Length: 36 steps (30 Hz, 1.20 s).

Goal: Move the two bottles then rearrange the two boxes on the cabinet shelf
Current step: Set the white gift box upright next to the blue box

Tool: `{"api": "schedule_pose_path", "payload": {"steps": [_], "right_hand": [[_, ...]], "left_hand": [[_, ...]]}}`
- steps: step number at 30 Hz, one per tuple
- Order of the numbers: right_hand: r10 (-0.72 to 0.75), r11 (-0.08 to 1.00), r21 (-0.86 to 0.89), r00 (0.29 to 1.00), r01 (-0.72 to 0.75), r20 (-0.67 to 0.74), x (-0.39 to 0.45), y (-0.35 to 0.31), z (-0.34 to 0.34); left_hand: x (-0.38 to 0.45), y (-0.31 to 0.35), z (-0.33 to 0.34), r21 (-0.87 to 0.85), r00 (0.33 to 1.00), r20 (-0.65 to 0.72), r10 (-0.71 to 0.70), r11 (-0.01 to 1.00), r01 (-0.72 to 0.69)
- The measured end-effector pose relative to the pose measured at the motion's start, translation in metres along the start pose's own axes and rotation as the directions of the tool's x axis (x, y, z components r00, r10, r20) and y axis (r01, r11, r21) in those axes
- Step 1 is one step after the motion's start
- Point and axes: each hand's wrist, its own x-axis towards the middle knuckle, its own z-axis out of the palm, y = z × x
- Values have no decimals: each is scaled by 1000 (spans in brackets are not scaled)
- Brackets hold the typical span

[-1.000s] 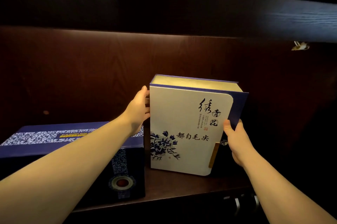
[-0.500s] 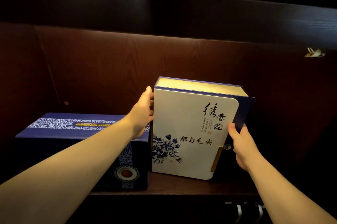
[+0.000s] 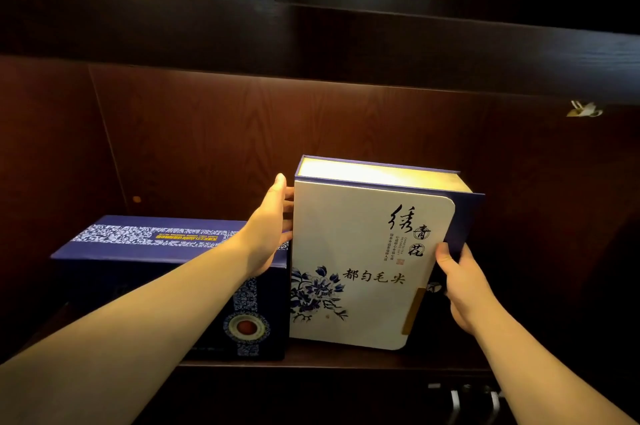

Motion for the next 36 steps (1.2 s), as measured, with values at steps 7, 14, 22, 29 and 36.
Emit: {"api": "schedule_pose_path", "payload": {"steps": [7,14,22,29,36], "right_hand": [[-9,1000,1,1000,9,12,-3,1,-1],[0,1000,0,1000,0,12,-10,0,-3],[6,1000,27,1000,-7,11,-10,1,-2],[-8,999,39,1000,7,21,-7,3,-2],[2,999,45,1000,-3,13,-6,2,0]], "left_hand": [[-9,1,-2,4,1000,-7,-11,1000,11],[-17,3,-2,8,999,-1,-34,999,34],[-21,2,-1,-4,999,-7,-43,999,43],[-21,0,-4,-23,1000,2,-26,999,26],[-20,3,-5,-2,999,-1,-35,999,35]]}}
